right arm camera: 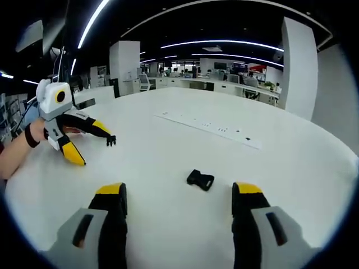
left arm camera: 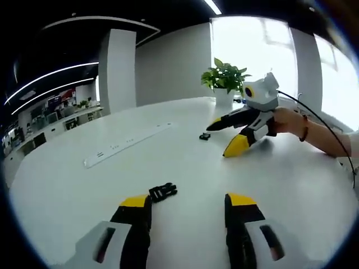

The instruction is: Snap the two parts of the plastic buckle together until the buckle closes and remains connected.

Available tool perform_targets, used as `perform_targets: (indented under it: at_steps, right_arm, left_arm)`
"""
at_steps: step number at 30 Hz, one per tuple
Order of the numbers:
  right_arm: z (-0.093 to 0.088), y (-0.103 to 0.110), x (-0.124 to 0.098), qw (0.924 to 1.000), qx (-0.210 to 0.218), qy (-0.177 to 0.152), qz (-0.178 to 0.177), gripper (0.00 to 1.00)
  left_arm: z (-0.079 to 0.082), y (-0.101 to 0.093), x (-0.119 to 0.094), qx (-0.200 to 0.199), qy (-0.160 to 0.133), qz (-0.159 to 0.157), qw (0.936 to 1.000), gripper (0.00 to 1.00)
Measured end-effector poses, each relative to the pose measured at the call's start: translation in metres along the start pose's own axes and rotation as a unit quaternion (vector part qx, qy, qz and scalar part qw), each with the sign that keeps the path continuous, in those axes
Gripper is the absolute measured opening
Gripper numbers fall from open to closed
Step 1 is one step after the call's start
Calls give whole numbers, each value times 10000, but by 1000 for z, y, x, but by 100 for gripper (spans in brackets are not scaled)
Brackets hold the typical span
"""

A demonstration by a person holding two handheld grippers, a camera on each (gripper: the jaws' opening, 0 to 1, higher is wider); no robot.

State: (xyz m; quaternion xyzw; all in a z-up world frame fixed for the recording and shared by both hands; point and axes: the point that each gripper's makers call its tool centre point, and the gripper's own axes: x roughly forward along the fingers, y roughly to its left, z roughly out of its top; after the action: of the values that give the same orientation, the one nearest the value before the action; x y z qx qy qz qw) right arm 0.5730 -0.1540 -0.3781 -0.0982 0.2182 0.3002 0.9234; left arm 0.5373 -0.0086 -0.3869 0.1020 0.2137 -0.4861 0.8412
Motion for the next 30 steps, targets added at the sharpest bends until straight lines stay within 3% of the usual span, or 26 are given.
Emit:
perform_targets:
  at_steps: [9,16,19,27,30]
  right_arm:
    - [0,1,0,10000,-10,16,20,76]
    - [2,0,0,10000,-6,2,18,76]
    - [1,-1,1,10000,-11,16,23,76]
    - [1,1,1,10000,-5,12,40,76]
    - [0,2,0,10000,-10,12,32,76]
  left_arm:
    - [3,-13,-1,210,20,-281,9994,42]
    - [3,-13,-3,198,17,-327,9993,43]
    - [3,-8,-4,174,2,-239,9996,48]
    - [3,5,-3,-24,-73,55,10000,76]
    - [3,4,-1,-73,-100,72,9999,77]
